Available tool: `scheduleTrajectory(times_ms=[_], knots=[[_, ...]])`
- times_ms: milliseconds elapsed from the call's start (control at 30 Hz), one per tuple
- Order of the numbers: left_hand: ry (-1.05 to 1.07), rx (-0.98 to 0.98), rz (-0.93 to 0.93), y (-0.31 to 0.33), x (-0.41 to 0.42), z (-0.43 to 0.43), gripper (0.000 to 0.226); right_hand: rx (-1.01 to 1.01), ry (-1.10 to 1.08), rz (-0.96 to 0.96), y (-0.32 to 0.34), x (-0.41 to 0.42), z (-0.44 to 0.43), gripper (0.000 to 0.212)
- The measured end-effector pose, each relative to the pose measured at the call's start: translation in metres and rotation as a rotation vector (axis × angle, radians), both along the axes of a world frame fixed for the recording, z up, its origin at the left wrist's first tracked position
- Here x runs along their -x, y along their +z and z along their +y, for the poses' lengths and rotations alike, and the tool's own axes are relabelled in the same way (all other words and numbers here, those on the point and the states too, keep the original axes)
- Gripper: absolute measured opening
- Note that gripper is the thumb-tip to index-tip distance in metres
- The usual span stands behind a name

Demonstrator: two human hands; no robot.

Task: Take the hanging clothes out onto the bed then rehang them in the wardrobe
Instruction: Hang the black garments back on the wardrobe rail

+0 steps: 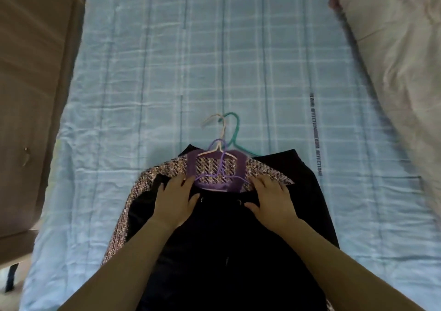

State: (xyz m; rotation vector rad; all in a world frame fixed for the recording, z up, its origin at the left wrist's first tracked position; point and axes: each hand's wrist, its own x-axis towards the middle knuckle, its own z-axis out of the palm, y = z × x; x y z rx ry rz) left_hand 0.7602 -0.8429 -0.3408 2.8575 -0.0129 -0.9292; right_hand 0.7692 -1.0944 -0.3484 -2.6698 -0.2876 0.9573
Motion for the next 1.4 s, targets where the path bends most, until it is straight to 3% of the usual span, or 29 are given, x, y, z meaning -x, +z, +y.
scheduleTrajectory(times_ms=[267, 400, 533, 733, 867, 1033, 1167, 1267, 1400], knots=[[-0.082, -0.003, 0.102, -0.005, -0.025, 0.017, 0.047, -0.174, -0.084, 0.064, -0.008, -0.007, -0.015, 0.048], [-0.124, -0.120, 0.132, 0.003, -0.033, 0.010, 0.038, -0.138, -0.062, 0.041, -0.004, -0.008, -0.011, 0.043], [-0.110, -0.094, 0.113, 0.009, -0.032, 0.013, 0.027, -0.117, -0.065, 0.014, 0.000, -0.003, -0.009, 0.029], [-0.085, 0.147, -0.058, 0.027, -0.001, 0.027, 0.017, -0.189, -0.102, -0.202, 0.018, 0.020, -0.016, 0.011], [-0.115, 0.260, -0.194, 0.050, 0.022, 0.034, 0.028, -0.195, -0.105, -0.180, 0.042, 0.040, -0.021, 0.009], [-0.090, 0.446, -0.464, 0.107, 0.054, 0.028, 0.026, -0.353, -0.161, -0.447, 0.083, 0.063, -0.022, 0.013], [-0.007, 0.395, -0.675, 0.150, 0.100, 0.045, 0.026, -0.438, -0.023, -0.575, 0.119, 0.073, -0.003, 0.027], [0.075, 0.331, -0.731, 0.178, 0.143, 0.072, 0.039, -0.448, 0.131, -0.596, 0.144, 0.088, 0.026, 0.039], [0.195, 0.257, -0.807, 0.199, 0.212, 0.106, 0.037, -0.487, 0.321, -0.674, 0.180, 0.120, 0.067, 0.042]])
